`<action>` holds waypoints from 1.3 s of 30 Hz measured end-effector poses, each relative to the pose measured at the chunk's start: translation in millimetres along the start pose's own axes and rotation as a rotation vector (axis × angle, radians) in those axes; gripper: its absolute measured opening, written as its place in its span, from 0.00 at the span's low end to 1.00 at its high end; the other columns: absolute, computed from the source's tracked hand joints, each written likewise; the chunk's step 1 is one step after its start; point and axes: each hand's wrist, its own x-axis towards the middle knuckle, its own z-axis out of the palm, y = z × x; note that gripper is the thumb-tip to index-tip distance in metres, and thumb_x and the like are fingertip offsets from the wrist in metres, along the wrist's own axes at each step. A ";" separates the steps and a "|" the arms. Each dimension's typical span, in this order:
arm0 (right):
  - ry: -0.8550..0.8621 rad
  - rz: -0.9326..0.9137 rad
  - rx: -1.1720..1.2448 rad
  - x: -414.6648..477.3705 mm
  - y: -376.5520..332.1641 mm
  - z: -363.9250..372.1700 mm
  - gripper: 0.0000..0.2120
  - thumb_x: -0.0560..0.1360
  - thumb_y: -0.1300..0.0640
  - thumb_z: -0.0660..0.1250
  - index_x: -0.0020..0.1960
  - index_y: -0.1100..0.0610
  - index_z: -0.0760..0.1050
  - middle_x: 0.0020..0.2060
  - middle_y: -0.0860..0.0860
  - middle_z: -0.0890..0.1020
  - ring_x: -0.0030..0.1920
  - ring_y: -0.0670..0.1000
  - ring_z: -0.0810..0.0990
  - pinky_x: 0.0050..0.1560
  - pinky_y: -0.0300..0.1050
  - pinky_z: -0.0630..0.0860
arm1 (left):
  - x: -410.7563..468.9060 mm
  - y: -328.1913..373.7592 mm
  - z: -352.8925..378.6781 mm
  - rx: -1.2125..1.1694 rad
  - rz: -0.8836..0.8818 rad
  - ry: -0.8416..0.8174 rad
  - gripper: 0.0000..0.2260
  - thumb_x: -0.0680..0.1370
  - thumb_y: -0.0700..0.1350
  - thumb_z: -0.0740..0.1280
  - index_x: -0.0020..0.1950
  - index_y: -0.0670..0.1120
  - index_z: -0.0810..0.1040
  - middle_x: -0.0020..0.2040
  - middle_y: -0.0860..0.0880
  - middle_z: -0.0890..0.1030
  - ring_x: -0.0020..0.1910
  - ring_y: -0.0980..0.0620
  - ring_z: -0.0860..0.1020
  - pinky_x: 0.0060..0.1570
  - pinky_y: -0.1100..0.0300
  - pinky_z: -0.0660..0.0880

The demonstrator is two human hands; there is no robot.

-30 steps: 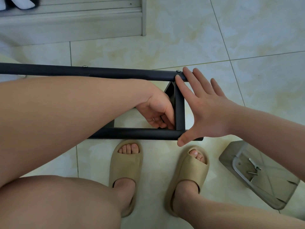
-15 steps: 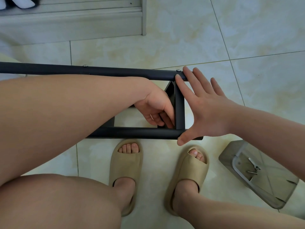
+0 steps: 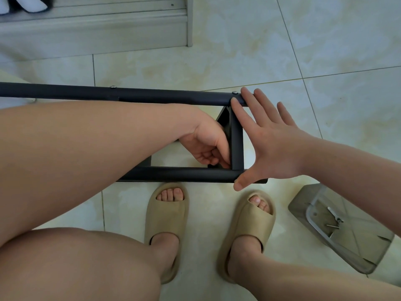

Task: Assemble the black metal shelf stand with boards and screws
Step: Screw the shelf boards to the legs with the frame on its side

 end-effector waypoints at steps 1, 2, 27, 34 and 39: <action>-0.001 -0.001 -0.001 0.0 -0.3 0.0 0.76 0.49 0.16 0.64 0.75 0.47 0.20 0.75 0.47 0.23 0.74 0.50 0.21 0.76 0.60 0.33 | -0.8 -0.2 -0.2 0.002 0.001 -0.001 0.04 0.78 0.37 0.67 0.47 0.44 0.81 0.37 0.51 0.81 0.35 0.57 0.73 0.40 0.65 0.71; -0.001 -0.002 -0.002 -0.1 -0.4 -0.1 0.76 0.49 0.16 0.64 0.75 0.47 0.20 0.75 0.47 0.23 0.74 0.50 0.21 0.76 0.60 0.33 | -1.5 0.0 -0.5 0.005 0.002 -0.001 0.04 0.78 0.37 0.67 0.47 0.44 0.81 0.37 0.51 0.82 0.35 0.57 0.73 0.40 0.65 0.71; 0.020 -0.013 0.007 0.8 1.5 2.2 0.75 0.47 0.15 0.61 0.75 0.46 0.21 0.75 0.46 0.23 0.73 0.49 0.20 0.76 0.59 0.33 | 1.1 -0.7 1.0 -0.030 -0.032 -0.014 0.05 0.79 0.38 0.67 0.45 0.45 0.80 0.37 0.51 0.81 0.31 0.58 0.70 0.37 0.66 0.64; 0.017 -0.012 0.006 0.8 2.2 2.6 0.75 0.48 0.15 0.62 0.75 0.46 0.21 0.75 0.46 0.23 0.75 0.51 0.22 0.77 0.60 0.34 | -1.1 -2.9 -0.9 -0.030 -0.010 -0.041 0.05 0.79 0.37 0.66 0.50 0.46 0.79 0.41 0.51 0.80 0.38 0.55 0.74 0.42 0.63 0.69; 0.011 -0.009 0.004 0.6 2.1 2.3 0.76 0.49 0.16 0.65 0.75 0.47 0.21 0.75 0.46 0.23 0.75 0.51 0.22 0.77 0.60 0.33 | -1.8 -2.2 -1.9 -0.015 -0.018 -0.041 0.04 0.79 0.42 0.67 0.48 0.48 0.81 0.41 0.52 0.81 0.35 0.56 0.72 0.41 0.63 0.69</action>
